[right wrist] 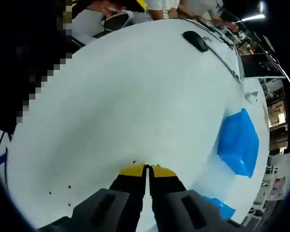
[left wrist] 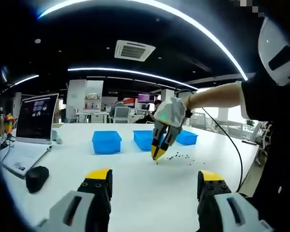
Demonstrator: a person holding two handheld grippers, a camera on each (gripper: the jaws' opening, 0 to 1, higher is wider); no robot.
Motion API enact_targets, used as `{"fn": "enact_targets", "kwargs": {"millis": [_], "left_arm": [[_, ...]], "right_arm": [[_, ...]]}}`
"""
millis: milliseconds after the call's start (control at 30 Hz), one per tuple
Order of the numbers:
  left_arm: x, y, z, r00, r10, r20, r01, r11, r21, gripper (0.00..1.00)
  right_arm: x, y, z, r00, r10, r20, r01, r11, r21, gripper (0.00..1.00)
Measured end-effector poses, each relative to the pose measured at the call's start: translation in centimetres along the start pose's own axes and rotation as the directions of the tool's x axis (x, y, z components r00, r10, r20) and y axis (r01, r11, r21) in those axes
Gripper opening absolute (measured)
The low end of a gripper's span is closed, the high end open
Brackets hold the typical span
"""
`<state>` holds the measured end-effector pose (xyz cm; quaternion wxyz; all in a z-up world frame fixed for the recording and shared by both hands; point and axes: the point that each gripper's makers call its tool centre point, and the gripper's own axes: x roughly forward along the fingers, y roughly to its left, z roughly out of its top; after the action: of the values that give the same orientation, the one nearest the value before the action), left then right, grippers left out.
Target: Pick up the resistors one by one and place each resistor into its matching bin, sorting the parts by color and model until every resistor is separated into the correct bin for its type
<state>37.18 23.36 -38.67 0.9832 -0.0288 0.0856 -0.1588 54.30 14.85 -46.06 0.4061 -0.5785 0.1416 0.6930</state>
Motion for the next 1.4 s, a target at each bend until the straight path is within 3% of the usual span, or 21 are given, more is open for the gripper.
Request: {"fn": "enact_targets", "kwargs": {"millis": [33,67,133,233,300,400,433,467,600,667,700,733,767,867,933,1033,1167,1300,1367,1400], "left_arm": [[0.0,0.0,0.1,1.000,0.000,0.002,0.000,1.000,0.001,0.72],[0.0,0.0,0.2,1.000,0.000,0.006,0.000,1.000,0.001,0.72],[0.1,0.0,0.5,1.000,0.000,0.012,0.000,1.000,0.006,0.72],[0.0,0.1,1.0,1.000,0.005,0.024,-0.005,1.000,0.013,0.72],[0.0,0.4,1.5,0.999,0.013,0.035,-0.014,1.000,0.013,0.72],[0.0,0.6,2.1,0.999,0.026,0.048,-0.027,0.999,0.019,0.72],[-0.1,0.6,2.3,0.998,0.030,0.054,-0.031,0.999,0.022,0.72],[-0.1,0.7,2.5,0.998,0.034,0.060,-0.036,0.999,0.022,0.72],[-0.3,0.8,3.2,0.995,0.054,0.083,-0.055,0.998,0.017,0.72],[-0.4,0.9,3.3,0.994,0.068,0.089,-0.070,0.997,0.015,0.72],[-0.5,1.0,3.3,0.993,0.074,0.089,-0.076,0.997,0.017,0.72],[-0.5,1.0,3.4,0.993,0.078,0.091,-0.080,0.997,0.017,0.72],[-0.6,1.0,3.4,0.992,0.082,0.091,-0.084,0.996,0.016,0.72],[-1.0,1.0,3.5,0.991,0.092,0.093,-0.094,0.995,0.022,0.72],[-1.3,1.2,3.6,0.990,0.101,0.099,-0.103,0.994,0.022,0.72],[-1.7,1.5,3.7,0.987,0.117,0.107,-0.120,0.993,0.016,0.72],[-2.2,1.9,4.0,0.984,0.130,0.119,-0.132,0.991,0.012,0.72],[-2.5,2.2,4.0,0.983,0.138,0.121,-0.140,0.990,0.008,0.72],[-2.7,2.4,3.8,0.983,0.142,0.119,-0.144,0.990,0.006,0.72],[-2.8,2.6,3.8,0.982,0.145,0.118,-0.146,0.989,0.003,0.72]], "right_arm": [[-0.7,-0.2,0.1,0.999,-0.028,0.017,0.027,0.999,0.043,0.06],[-1.7,-0.6,0.5,0.995,-0.072,0.073,0.064,0.992,0.109,0.06],[-3.5,-0.9,1.3,0.976,-0.152,0.159,0.114,0.968,0.225,0.06],[-6.3,-1.2,2.1,0.921,-0.284,0.266,0.169,0.907,0.385,0.06],[-8.5,-1.2,2.5,0.857,-0.392,0.334,0.197,0.849,0.491,0.06],[-11.3,-0.9,2.4,0.746,-0.550,0.376,0.220,0.736,0.640,0.06],[-12.3,-0.8,2.3,0.694,-0.615,0.373,0.235,0.684,0.691,0.06],[-13.0,-0.6,1.9,0.663,-0.657,0.359,0.253,0.647,0.719,0.06],[-15.3,0.0,1.8,0.498,-0.814,0.299,0.313,0.490,0.813,0.06],[-16.0,0.0,2.2,0.449,-0.847,0.286,0.319,0.450,0.834,0.06],[-16.6,-0.2,2.5,0.414,-0.864,0.285,0.321,0.432,0.843,0.06],[-17.0,-0.5,2.6,0.389,-0.877,0.281,0.325,0.416,0.850,0.06],[-17.2,-1.1,3.1,0.375,-0.883,0.282,0.309,0.406,0.860,0.06],[-17.0,-3.1,4.0,0.368,-0.884,0.287,0.301,0.405,0.863,0.06],[-16.6,-5.2,5.0,0.366,-0.879,0.306,0.294,0.421,0.858,0.06],[-15.7,-8.5,5.5,0.366,-0.877,0.311,0.279,0.423,0.862,0.06],[-14.7,-13.5,4.5,0.356,-0.894,0.272,0.255,0.373,0.892,0.06],[-12.9,-19.0,3.2,0.377,-0.898,0.225,0.268,0.338,0.902,0.06],[-11.8,-20.7,2.7,0.404,-0.894,0.191,0.263,0.314,0.912,0.06],[-11.4,-21.5,2.8,0.408,-0.893,0.189,0.263,0.313,0.913,0.06]]}}
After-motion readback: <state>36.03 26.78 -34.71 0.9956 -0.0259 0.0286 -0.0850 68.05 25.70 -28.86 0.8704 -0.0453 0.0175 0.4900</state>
